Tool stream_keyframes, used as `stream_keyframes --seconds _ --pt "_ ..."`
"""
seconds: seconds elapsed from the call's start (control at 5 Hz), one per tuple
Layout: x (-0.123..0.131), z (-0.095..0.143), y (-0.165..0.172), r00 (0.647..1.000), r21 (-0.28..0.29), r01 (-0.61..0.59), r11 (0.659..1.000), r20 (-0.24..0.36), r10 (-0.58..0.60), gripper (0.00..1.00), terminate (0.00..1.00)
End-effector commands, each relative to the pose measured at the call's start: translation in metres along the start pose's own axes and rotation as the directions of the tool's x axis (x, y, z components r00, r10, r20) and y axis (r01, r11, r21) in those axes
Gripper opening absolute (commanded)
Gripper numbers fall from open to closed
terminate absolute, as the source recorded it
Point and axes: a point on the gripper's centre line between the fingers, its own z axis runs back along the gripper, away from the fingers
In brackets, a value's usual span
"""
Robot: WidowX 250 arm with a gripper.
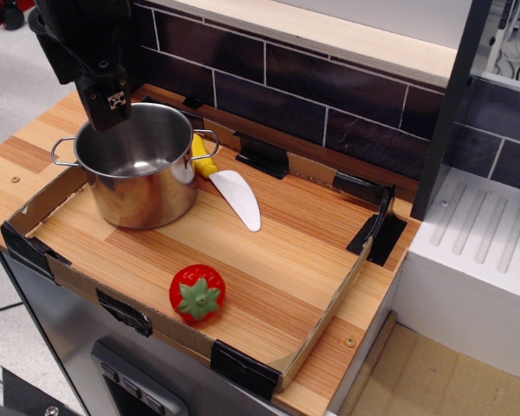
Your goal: Topple metal pot
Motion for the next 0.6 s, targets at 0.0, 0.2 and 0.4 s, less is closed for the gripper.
stream_keyframes --seconds 0.0,0.2,0.4 --pt "0.000 0.000 0.000 1.000 0.000 0.000 1.000 0.000 0.000 1.00 0.00" --pt "0.010 0.001 0.020 0.998 -0.055 -0.055 0.997 -0.013 0.055 1.00 0.00" --pt "0.019 -0.003 0.043 0.995 -0.110 -0.096 0.989 -0.012 0.095 1.00 0.00"
